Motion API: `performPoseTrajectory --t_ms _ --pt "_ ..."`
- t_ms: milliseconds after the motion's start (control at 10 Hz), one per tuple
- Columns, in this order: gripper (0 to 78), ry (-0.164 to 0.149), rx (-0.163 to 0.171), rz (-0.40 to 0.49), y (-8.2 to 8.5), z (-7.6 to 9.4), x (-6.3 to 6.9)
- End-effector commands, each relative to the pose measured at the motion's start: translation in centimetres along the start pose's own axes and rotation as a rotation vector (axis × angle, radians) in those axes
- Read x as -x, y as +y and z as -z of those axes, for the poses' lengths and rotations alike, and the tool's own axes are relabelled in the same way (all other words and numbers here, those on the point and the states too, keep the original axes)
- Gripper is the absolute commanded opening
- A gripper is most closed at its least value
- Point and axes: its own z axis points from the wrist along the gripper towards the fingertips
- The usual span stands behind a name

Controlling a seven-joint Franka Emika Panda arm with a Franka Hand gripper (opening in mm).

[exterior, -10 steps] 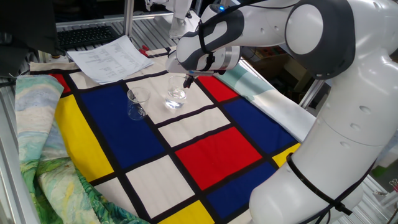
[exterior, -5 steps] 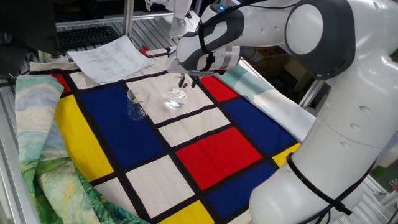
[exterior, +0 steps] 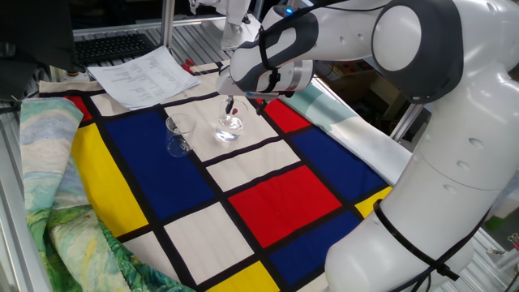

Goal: Transfer liquid using a dropper

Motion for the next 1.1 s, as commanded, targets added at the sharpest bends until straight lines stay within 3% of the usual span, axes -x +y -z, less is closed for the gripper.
performPoseTrajectory --t_ms 100,400,500,700,1100 --pt "77.5 -0.008 -0.022 -0.031 0.8 0.3 -0.2" --pt "77.5 -0.022 -0.056 -0.021 1.1 0.4 -0.3" --pt "77.5 -0.002 -0.044 -0.036 1.1 0.3 -0.3" --pt "77.5 0.006 -0.042 -0.046 1.2 0.2 -0.2" --pt "77.5 0.061 -0.043 -0.045 1.6 -0.7 1.5"
